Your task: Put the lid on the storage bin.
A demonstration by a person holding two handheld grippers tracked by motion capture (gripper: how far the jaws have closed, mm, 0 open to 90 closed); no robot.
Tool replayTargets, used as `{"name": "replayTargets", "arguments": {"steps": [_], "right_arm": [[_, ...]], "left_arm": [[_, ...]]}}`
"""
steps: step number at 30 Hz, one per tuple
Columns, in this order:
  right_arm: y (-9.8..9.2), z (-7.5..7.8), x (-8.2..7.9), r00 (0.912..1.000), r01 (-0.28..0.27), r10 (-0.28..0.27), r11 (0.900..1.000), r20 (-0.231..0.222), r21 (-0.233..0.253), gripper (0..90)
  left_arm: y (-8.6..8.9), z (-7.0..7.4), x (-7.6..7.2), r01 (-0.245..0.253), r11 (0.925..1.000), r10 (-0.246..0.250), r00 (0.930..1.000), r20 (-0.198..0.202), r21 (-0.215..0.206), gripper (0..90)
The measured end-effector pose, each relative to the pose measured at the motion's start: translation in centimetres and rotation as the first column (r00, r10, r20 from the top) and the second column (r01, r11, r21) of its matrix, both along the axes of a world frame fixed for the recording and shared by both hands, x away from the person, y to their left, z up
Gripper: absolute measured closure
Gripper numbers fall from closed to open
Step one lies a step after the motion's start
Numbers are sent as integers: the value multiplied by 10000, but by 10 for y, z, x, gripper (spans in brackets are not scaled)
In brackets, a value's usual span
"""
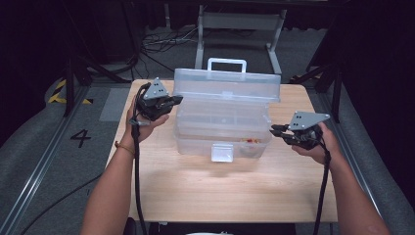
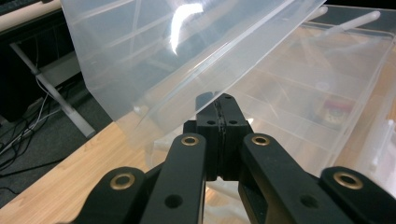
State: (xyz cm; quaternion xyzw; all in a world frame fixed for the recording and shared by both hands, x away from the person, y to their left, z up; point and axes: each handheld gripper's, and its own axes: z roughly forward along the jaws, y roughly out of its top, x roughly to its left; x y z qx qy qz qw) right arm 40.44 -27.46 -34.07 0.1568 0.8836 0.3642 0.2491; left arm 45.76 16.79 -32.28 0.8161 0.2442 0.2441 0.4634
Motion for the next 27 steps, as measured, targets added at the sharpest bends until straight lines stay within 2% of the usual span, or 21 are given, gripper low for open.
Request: {"name": "replayTargets", "arguments": {"steps": [2, 5, 9, 20, 21, 27], "right_arm": [[1, -1, 0, 10000, 28, -28, 10000, 5, -18, 812], [2, -3, -2, 10000, 90, -91, 9999, -38, -87, 808], [2, -6, -5, 9999, 97, -99, 9996, -79, -247, 808], [-1, -13, -10, 9995, 257, -259, 9996, -204, -122, 804], [-2, -14, -10, 9995, 224, -227, 9997, -205, -127, 805], [-3, -19, -11, 9991, 297, -300, 9995, -306, -97, 800]], "left_arm": [[0, -1, -1, 9, 10000, -9, 10000, -11, 12, 897], [0, -3, -4, -21, 9996, 23, 10000, -56, 298, 898], [0, -8, -8, 22, 9996, -21, 10000, -57, 266, 898], [-1, -16, -15, 74, 9975, -52, 9995, -312, 702, 900], [-1, -16, -16, 79, 9965, -54, 9995, -296, 836, 900], [-1, -20, -19, 155, 9960, -120, 9992, -389, 884, 900]]}}
